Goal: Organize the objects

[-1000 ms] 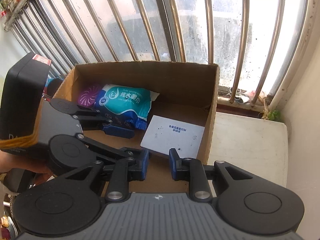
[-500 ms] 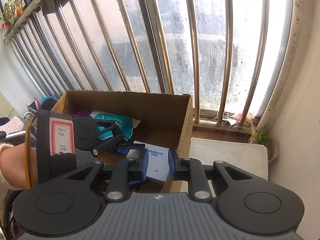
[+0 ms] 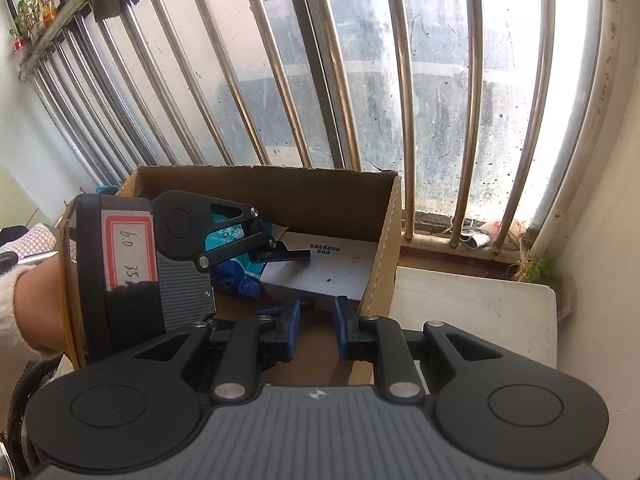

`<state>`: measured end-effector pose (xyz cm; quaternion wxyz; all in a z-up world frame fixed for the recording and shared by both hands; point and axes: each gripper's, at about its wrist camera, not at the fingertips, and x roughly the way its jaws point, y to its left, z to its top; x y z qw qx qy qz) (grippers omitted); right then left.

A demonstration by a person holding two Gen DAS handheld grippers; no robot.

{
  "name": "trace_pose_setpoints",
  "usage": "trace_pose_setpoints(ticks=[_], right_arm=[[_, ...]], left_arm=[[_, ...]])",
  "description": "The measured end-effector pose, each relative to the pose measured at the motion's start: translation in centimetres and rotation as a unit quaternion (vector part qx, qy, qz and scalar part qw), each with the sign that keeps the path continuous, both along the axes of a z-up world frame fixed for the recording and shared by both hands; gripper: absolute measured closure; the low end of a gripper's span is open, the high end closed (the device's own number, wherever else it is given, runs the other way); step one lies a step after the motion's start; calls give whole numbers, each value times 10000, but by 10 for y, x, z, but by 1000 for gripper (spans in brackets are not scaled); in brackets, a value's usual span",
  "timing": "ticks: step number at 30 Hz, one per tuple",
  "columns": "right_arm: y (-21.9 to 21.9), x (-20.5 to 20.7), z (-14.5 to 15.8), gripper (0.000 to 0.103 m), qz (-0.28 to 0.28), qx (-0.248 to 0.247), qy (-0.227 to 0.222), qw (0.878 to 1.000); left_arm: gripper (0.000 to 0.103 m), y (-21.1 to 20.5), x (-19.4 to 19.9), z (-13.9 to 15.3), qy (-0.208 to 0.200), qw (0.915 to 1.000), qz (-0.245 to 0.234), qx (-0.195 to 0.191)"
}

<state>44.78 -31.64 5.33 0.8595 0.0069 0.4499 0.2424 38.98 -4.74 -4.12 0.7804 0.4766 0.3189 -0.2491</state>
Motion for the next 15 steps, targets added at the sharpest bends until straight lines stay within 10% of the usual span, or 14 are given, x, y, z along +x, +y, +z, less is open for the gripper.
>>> trace_pose_setpoints(ticks=[15], right_arm=[[-6, -65, 53, 80, 0, 220, -537, 9983]], left_arm=[[44, 62, -84, 95, -876, 9887, 922, -790]])
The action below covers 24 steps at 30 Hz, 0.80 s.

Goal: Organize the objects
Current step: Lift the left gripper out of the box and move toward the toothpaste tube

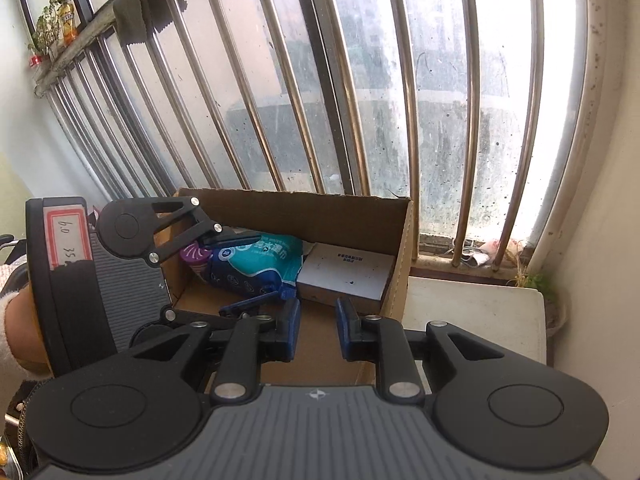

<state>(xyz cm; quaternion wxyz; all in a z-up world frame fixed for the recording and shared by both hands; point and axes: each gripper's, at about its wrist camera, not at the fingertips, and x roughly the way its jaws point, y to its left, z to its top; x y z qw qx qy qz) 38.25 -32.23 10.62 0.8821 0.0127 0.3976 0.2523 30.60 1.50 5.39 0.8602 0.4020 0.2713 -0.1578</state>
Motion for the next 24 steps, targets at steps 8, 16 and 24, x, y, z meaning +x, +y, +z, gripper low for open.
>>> trace_pose_setpoints(ticks=[8, 16, 24], right_arm=[[3, -89, 24, 79, 407, 19, -549, 9977], [4, -145, -12, 79, 406, 190, -733, 9963], [24, -157, -83, 79, 832, -160, -345, 9958]], left_arm=[[40, -11, -75, 3, -324, 9913, -16, -1276], [39, -10, -145, -42, 231, 9833, -217, -1795], [32, -3, -155, -100, 736, 9812, -258, -1766]])
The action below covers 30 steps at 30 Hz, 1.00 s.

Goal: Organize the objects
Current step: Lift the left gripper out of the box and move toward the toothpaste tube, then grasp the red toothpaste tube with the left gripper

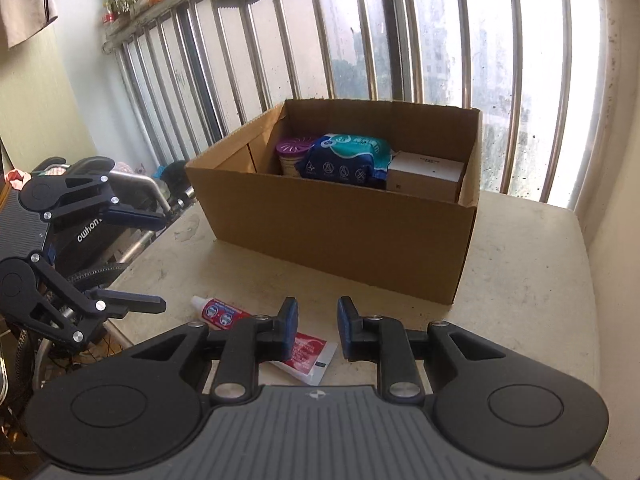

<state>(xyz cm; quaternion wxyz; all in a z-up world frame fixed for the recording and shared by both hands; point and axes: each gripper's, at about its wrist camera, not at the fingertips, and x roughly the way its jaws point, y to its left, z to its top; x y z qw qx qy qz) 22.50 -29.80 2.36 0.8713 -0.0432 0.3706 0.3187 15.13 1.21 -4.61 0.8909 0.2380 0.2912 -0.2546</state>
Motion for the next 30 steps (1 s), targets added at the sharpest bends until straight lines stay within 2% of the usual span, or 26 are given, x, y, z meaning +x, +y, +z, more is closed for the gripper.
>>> trace_pose_setpoints(ticks=[3, 6, 10, 13, 17, 27, 29, 30], right_arm=[[9, 2, -17, 79, 236, -1, 104, 9997], [13, 1, -27, 79, 353, 56, -123, 9993], [21, -1, -34, 79, 793, -4, -352, 9962], [28, -2, -41, 79, 1111, -16, -284, 9934], [30, -7, -45, 79, 1289, 27, -401, 9908], [31, -7, -52, 79, 1501, 73, -385, 9879], [30, -5, -53, 79, 1500, 144, -322, 9881], [30, -4, -55, 79, 1504, 164, -305, 9880]], left_arm=[[31, -6, 9, -22, 219, 9993, -313, -63], [31, -10, 15, -37, 522, 9967, -614, -109], [31, -13, 28, -49, 755, 9937, -807, -189], [32, -13, 38, -53, 862, 9924, -857, -191], [34, -14, 44, -56, 1049, 9902, -927, 15], [50, -7, 59, -54, 1640, 9832, -768, -218], [61, -7, 59, -52, 1731, 9820, -722, -230], [70, -8, 58, -51, 1733, 9821, -717, -189]])
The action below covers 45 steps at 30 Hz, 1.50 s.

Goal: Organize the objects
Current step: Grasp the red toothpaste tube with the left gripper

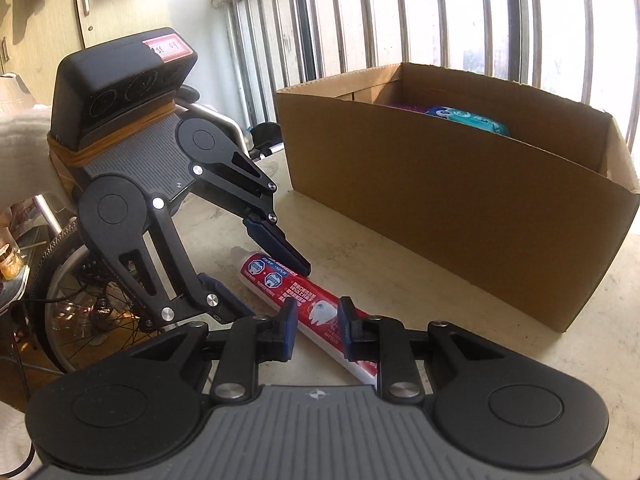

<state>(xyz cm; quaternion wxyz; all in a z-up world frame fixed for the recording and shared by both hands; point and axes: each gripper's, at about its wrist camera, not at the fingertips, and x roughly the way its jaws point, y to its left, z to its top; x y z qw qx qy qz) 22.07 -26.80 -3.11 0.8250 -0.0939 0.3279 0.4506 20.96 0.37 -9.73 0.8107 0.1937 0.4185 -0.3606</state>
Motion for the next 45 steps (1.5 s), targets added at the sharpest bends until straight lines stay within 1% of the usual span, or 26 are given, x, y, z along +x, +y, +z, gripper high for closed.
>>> trace_pose_setpoints(ticks=[1, 3, 8, 9, 12, 14, 16, 18, 21, 24, 26, 28, 30, 31, 32, 34, 36, 38, 40, 43, 45], right_arm=[[0, 0, -1, 79, -2, -14, -4, 10000], [-2, 0, -2, 79, -17, 4, -15, 10000], [-9, 2, -4, 77, -67, 134, 125, 9998], [-10, 2, -3, 72, -117, 114, 153, 9997], [-15, -1, -1, 46, -95, 173, 125, 9997], [-16, -2, 1, 45, -28, 154, 75, 9998], [-16, -2, 3, 44, 10, 68, 7, 10000], [-14, -2, 3, 41, 36, -68, -130, 9999], [-11, -4, 3, 37, 58, -299, -441, 9986], [-9, -6, 0, 36, 170, -433, -619, 9970], [-6, -9, -2, 34, 258, -564, -707, 9956], [-1, -12, -4, 30, 367, -739, -868, 9928], [2, -14, -7, 30, 444, -863, -988, 9904], [3, -12, -8, 30, 481, -848, -910, 9911], [2, -9, -8, 29, 473, -793, -768, 9928], [-3, -1, -7, 27, 377, -581, -576, 9959], [-3, 1, -5, 27, 345, -600, -612, 9957], [0, 0, -4, 27, 393, -742, -770, 9935], [7, -5, -5, 27, 513, -983, -1022, 9886], [20, -11, -8, 27, 712, -1379, -1360, 9785], [28, -14, -9, 26, 847, -1563, -1618, 9707]], left_arm=[[74, -2, -1, 1, 47, 10000, -15, 53], [75, -7, -4, 2, 60, 9998, -34, 178], [76, -9, -13, 3, 1, 9995, -89, 301], [76, -9, -16, 3, -59, 9994, -119, 332], [77, -24, -26, 4, -379, 9973, -200, 590], [78, -31, -35, 4, -573, 9950, -243, 778], [78, -40, -49, 2, -916, 9888, -456, 1089], [79, -45, -57, 0, -1089, 9845, -535, 1264], [79, -50, -69, -3, -1341, 9788, -603, 1423], [79, -56, -84, -8, -1669, 9683, -806, 1676], [79, -56, -88, -9, -1737, 9657, -868, 1724], [79, -53, -88, -10, -1809, 9625, -995, 1760], [79, -56, -94, -13, -2004, 9538, -1139, 1925], [80, -58, -99, -17, -2177, 9452, -1242, 2091], [80, -60, -102, -19, -2257, 9404, -1290, 2192], [81, -59, -103, -19, -2247, 9413, -1268, 2175], [81, -57, -104, -18, -2239, 9416, -1307, 2147], [81, -56, -106, -19, -2276, 9389, -1369, 2188], [81, -57, -106, -20, -2281, 9375, -1424, 2209], [81, -56, -99, -17, -2127, 9439, -1434, 2079], [81, -54, -98, -16, -2101, 9433, -1521, 2071]])
